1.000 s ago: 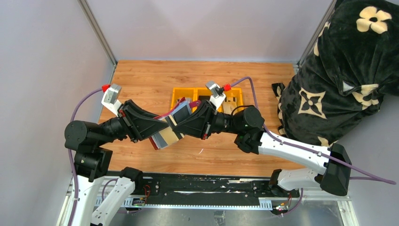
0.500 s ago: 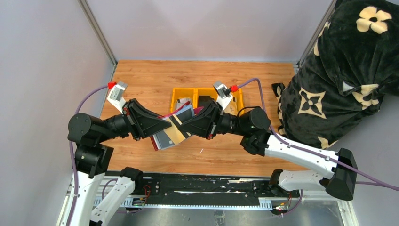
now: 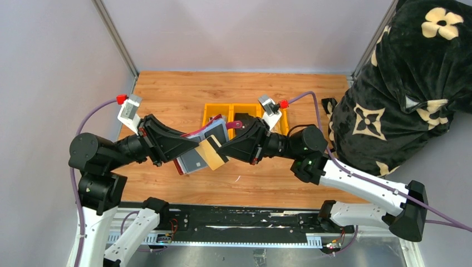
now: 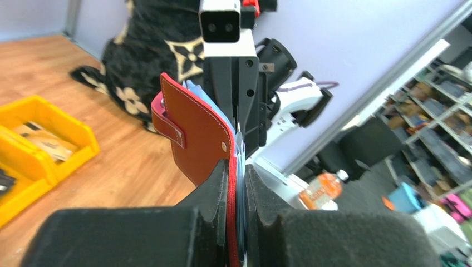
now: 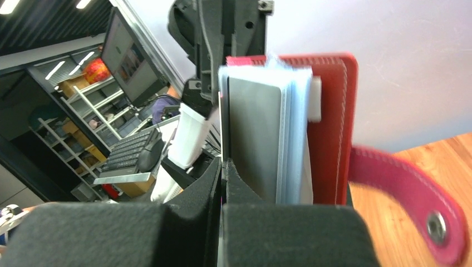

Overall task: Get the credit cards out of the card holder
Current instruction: Remove the credit card from the card holder, then place the credit card in the storage box.

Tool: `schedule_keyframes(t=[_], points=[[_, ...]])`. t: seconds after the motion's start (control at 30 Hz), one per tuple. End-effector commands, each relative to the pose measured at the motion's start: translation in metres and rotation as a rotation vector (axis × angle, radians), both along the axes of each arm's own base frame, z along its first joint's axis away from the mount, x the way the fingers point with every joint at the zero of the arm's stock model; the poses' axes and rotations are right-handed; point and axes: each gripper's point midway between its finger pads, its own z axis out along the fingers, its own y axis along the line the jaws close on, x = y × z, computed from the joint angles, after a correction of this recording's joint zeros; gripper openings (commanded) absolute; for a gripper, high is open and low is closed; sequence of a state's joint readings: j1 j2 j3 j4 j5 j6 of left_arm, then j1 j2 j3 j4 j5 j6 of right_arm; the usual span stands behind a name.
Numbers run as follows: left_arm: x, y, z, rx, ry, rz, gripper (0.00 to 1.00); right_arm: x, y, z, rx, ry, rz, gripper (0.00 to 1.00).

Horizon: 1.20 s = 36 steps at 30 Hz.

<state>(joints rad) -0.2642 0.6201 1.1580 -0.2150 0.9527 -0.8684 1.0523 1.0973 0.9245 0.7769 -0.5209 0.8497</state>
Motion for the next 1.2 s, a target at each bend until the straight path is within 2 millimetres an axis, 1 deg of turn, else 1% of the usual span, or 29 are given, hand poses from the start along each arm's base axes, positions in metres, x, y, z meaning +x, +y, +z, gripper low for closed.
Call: schedule_keyframes(t=[0.0, 0.2, 0.27, 0.33, 0.43, 0.57, 0.63, 0.7, 0.77, 0.8, 0.87, 0.9, 1.0, 1.07, 1.17], points=[[0.009, 0.013, 0.017, 0.024, -0.137, 0.161, 0.02, 0.012, -0.015, -0.001, -0.057, -0.033, -0.066, 0.00], [0.020, 0.022, 0.004, 0.116, -0.197, 0.247, 0.02, 0.043, -0.053, 0.012, -0.052, -0.009, -0.249, 0.00], [0.024, 0.025, 0.000, 0.156, -0.215, 0.272, 0.02, 0.054, -0.065, 0.011, -0.066, 0.004, -0.318, 0.00], [0.027, 0.029, -0.003, 0.193, -0.235, 0.302, 0.01, 0.067, -0.074, 0.005, -0.097, 0.027, -0.388, 0.00], [0.022, 0.027, -0.006, 0.224, -0.273, 0.271, 0.02, 0.094, -0.084, -0.015, -0.184, 0.085, -0.497, 0.00], [0.012, 0.019, -0.012, 0.247, -0.235, 0.170, 0.02, 0.133, -0.093, -0.050, -0.287, 0.175, -0.604, 0.00], [0.007, 0.016, -0.015, 0.262, -0.212, 0.118, 0.02, 0.156, -0.104, -0.073, -0.353, 0.226, -0.677, 0.00], [-0.001, 0.012, -0.019, 0.269, -0.192, 0.050, 0.02, 0.181, -0.121, -0.100, -0.436, 0.275, -0.784, 0.00], [-0.007, 0.010, -0.024, 0.271, -0.180, 0.005, 0.02, 0.206, -0.142, -0.135, -0.551, 0.334, -0.892, 0.00], [-0.010, 0.009, -0.024, 0.269, -0.195, -0.005, 0.01, 0.220, -0.155, -0.156, -0.620, 0.375, -0.952, 0.00], [-0.017, 0.008, -0.021, 0.244, -0.236, -0.035, 0.00, 0.241, -0.177, -0.187, -0.745, 0.413, -1.065, 0.00], [-0.025, 0.007, -0.021, 0.222, -0.251, -0.060, 0.00, 0.250, -0.189, -0.202, -0.818, 0.430, -1.110, 0.00], [-0.033, 0.005, -0.012, 0.151, -0.256, -0.081, 0.00, 0.272, -0.200, -0.233, -0.940, 0.431, -1.166, 0.00], [-0.033, 0.005, -0.013, 0.148, -0.235, -0.083, 0.00, 0.283, -0.200, -0.255, -1.011, 0.438, -1.167, 0.00], [-0.029, 0.004, -0.017, 0.170, -0.202, -0.088, 0.00, 0.298, -0.198, -0.280, -1.079, 0.453, -1.157, 0.00]])
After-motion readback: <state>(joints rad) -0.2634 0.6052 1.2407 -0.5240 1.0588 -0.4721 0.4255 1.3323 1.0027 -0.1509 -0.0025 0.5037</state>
